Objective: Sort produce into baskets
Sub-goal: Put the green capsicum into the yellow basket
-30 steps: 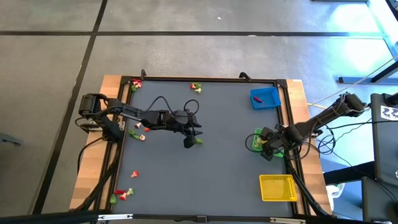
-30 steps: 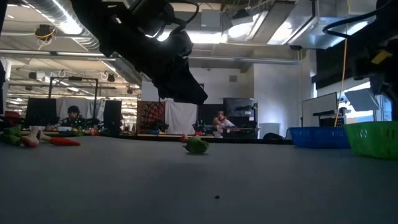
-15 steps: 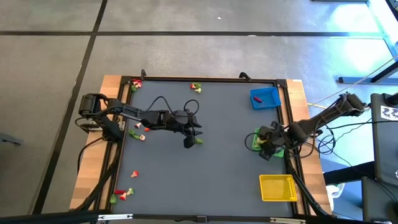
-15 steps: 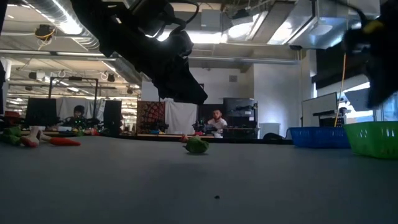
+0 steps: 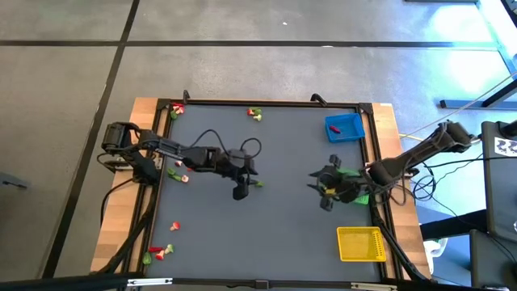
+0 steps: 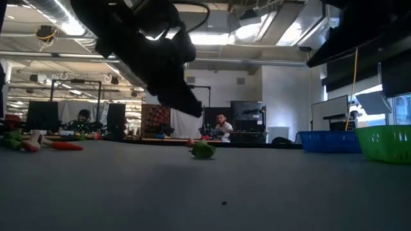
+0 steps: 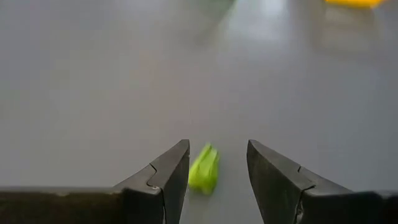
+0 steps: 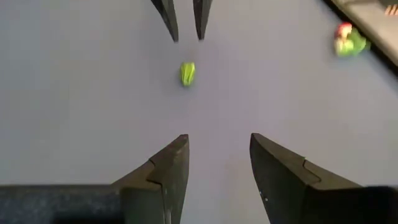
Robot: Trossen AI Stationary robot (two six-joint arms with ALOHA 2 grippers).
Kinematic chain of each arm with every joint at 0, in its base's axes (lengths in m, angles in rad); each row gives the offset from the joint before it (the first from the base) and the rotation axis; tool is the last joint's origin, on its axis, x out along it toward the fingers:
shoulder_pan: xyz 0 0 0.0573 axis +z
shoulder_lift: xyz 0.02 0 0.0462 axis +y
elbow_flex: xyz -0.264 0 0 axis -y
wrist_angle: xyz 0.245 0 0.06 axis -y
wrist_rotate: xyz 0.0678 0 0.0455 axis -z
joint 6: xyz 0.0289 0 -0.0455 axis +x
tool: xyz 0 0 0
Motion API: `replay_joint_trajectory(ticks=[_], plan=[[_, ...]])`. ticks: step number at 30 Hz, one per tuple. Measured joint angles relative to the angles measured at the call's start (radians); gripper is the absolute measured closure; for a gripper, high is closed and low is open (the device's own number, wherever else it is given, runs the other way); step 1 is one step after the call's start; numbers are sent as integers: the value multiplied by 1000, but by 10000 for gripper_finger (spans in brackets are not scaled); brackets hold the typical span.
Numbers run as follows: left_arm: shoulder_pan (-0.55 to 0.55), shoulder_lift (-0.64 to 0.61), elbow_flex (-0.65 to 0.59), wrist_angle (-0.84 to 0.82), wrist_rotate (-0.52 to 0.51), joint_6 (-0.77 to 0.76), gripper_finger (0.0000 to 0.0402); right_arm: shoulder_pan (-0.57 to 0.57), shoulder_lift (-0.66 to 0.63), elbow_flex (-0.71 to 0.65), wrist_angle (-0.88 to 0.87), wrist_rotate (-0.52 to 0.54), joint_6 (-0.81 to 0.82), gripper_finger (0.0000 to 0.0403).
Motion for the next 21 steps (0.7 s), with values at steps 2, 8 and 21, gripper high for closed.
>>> replay_joint_trajectory(ticks=[2, 8, 21], plan=[[-6, 0, -1, -24, -17, 11, 245, 0, 41, 0, 42, 17, -46, 233], [-8, 11, -4, -20, -33, 60, 245, -24, 177, 0, 110, 20, -95, 233], [-11, 185, -5, 105, -36, 97, 245, -122, 374, 0, 217, -30, -98, 233]])
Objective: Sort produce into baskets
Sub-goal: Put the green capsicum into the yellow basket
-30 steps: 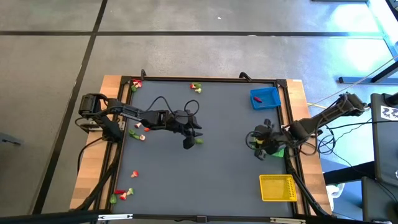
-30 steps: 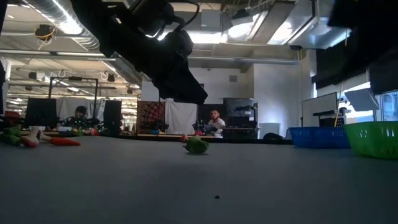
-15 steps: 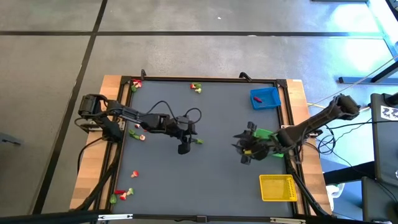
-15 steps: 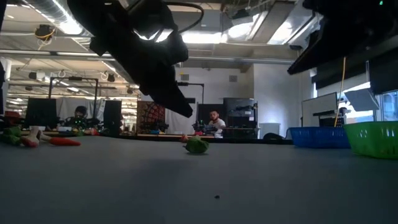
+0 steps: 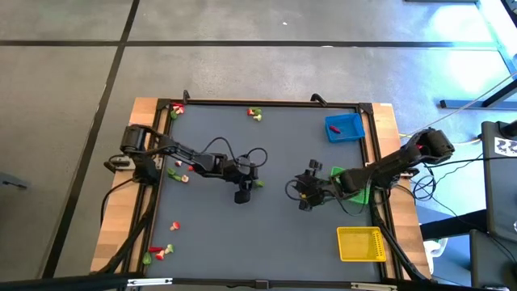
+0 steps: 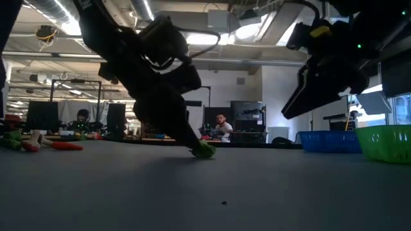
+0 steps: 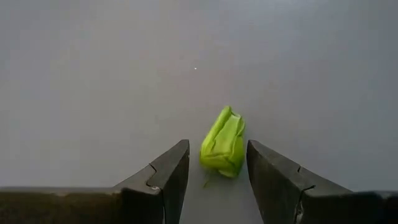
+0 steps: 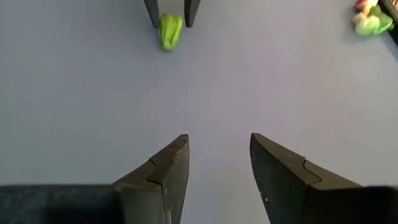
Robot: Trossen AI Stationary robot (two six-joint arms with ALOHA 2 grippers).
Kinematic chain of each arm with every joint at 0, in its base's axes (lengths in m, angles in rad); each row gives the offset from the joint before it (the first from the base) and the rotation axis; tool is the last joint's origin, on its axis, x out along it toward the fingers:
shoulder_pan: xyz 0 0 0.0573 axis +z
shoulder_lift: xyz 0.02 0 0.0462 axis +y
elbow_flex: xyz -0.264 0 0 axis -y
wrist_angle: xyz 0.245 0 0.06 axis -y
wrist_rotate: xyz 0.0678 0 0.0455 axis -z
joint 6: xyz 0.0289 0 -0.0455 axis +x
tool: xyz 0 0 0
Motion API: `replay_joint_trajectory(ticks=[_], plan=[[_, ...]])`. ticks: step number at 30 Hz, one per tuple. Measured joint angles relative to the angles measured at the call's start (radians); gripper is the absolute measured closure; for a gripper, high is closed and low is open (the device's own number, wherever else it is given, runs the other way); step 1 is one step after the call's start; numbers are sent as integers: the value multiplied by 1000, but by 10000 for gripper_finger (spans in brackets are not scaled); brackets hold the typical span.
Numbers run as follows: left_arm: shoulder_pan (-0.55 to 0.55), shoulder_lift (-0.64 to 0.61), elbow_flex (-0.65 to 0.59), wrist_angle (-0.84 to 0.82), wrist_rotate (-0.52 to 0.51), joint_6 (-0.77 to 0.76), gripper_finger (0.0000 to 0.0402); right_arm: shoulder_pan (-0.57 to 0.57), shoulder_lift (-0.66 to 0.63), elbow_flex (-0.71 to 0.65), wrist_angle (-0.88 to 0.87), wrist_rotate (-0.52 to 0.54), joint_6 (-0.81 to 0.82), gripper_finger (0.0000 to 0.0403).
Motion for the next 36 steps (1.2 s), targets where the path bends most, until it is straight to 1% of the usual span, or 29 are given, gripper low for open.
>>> replay_joint_trajectory(ticks=[5, 7, 15, 18, 20, 25, 29, 36], plan=[[0, 35, 0, 30, 0, 2, 245, -14, 29, 0, 29, -25, -6, 233], [-2, 44, 0, 47, 0, 9, 253, -17, 29, 0, 39, -30, -22, 233], [-6, 45, 0, 67, 0, 31, 340, -17, 29, 0, 97, -52, -52, 233], [-6, 40, 6, 74, 1, 31, 356, -17, 29, 0, 116, -52, -52, 233], [-6, 38, 24, 84, 1, 31, 357, -17, 29, 0, 128, -53, -53, 233], [-7, 26, 77, 96, 1, 31, 339, -17, 29, 0, 197, -55, -86, 233], [-7, 24, 122, 112, 1, 30, 337, -17, 29, 0, 265, -56, -108, 233], [-18, 24, 131, 205, 1, 7, 335, -37, 29, 0, 303, -48, -121, 233]])
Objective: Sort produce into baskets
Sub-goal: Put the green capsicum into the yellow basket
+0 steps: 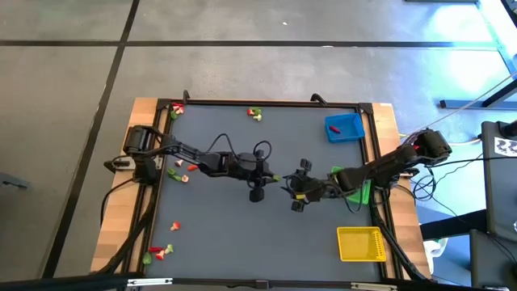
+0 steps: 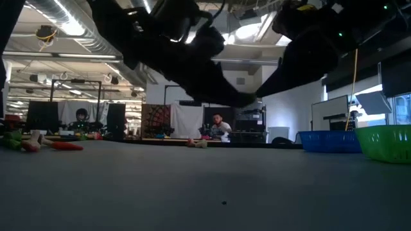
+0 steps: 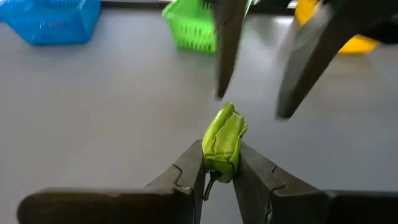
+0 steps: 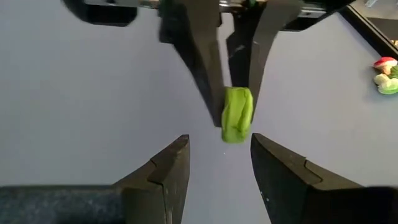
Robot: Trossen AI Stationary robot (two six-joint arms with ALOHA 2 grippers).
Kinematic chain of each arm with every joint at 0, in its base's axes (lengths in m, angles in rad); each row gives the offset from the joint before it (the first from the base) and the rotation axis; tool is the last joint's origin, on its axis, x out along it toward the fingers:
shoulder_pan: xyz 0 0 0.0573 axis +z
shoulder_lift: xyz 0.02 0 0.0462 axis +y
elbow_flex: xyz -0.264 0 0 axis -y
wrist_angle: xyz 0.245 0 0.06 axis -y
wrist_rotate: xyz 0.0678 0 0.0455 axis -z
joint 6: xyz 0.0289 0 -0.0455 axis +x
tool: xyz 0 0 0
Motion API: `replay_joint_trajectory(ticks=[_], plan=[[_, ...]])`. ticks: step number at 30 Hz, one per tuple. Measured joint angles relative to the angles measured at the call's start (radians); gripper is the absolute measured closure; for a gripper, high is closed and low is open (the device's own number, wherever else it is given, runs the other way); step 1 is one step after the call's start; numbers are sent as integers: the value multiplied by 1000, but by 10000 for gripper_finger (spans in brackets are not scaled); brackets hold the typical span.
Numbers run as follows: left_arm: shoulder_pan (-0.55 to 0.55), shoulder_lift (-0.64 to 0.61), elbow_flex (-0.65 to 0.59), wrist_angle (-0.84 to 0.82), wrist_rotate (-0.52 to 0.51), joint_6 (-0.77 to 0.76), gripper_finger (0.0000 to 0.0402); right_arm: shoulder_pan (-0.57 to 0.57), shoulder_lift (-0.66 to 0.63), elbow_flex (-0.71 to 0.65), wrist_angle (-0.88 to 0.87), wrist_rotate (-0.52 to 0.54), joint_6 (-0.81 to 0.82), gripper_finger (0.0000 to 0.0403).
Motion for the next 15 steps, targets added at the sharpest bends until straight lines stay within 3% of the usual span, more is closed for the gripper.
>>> replay_joint_trajectory(ticks=[8, 15], plan=[[-34, 0, 0, 80, -5, 37, 335, -17, -1, 0, 46, -16, -17, 248], [-33, 0, 0, 69, -1, 21, 329, -17, -1, -1, 61, -51, -63, 346]])
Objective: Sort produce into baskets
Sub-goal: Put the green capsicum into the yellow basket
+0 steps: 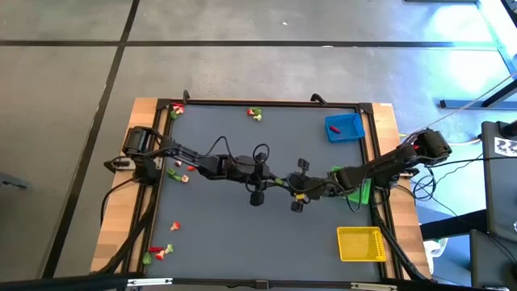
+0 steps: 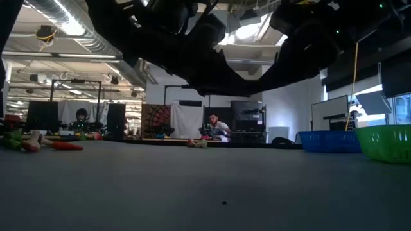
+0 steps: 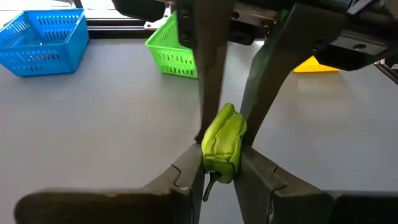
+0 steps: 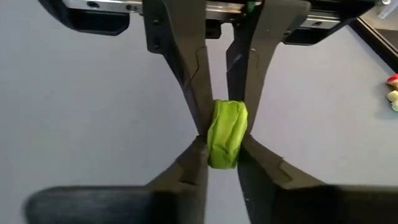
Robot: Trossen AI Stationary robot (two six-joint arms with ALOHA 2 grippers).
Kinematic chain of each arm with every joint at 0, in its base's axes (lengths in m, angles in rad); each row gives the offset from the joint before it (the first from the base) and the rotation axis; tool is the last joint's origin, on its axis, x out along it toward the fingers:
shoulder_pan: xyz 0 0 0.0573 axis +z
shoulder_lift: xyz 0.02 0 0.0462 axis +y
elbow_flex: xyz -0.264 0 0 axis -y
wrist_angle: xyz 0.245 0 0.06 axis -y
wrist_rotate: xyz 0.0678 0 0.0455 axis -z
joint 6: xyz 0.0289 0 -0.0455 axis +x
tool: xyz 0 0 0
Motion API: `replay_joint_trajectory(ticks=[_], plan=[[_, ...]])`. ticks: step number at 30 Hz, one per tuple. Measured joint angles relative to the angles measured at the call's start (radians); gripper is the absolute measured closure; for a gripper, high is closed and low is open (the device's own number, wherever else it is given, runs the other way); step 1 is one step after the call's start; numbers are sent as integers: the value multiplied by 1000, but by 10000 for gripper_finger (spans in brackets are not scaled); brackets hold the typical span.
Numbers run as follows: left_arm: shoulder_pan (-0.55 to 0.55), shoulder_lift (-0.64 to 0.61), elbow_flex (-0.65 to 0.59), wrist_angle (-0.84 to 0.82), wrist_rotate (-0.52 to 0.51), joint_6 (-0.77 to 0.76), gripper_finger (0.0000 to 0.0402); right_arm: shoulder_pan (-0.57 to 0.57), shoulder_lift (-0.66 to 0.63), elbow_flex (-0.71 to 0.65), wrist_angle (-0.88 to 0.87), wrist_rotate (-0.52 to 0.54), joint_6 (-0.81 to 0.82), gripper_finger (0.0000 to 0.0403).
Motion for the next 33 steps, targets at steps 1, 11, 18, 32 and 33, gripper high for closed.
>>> replay_joint_trajectory(ticks=[1, 11, 18, 32, 33], plan=[[0, 0, 0, 0, 0, 0, 329, 0, 0, 0, 0, -1, -4, 360], [0, 0, 0, 0, -3, 0, 287, 0, -1, 10, -23, -7, -54, 372], [0, -23, 6, -2, 0, 1, 229, 8, -53, 131, -301, -97, -37, 375], [-9, -73, -1, -142, 6, 22, 225, 101, -98, 284, -701, -166, 125, 376], [-9, -76, -3, -152, 3, 21, 225, 111, -104, 287, -713, -177, 146, 375]])
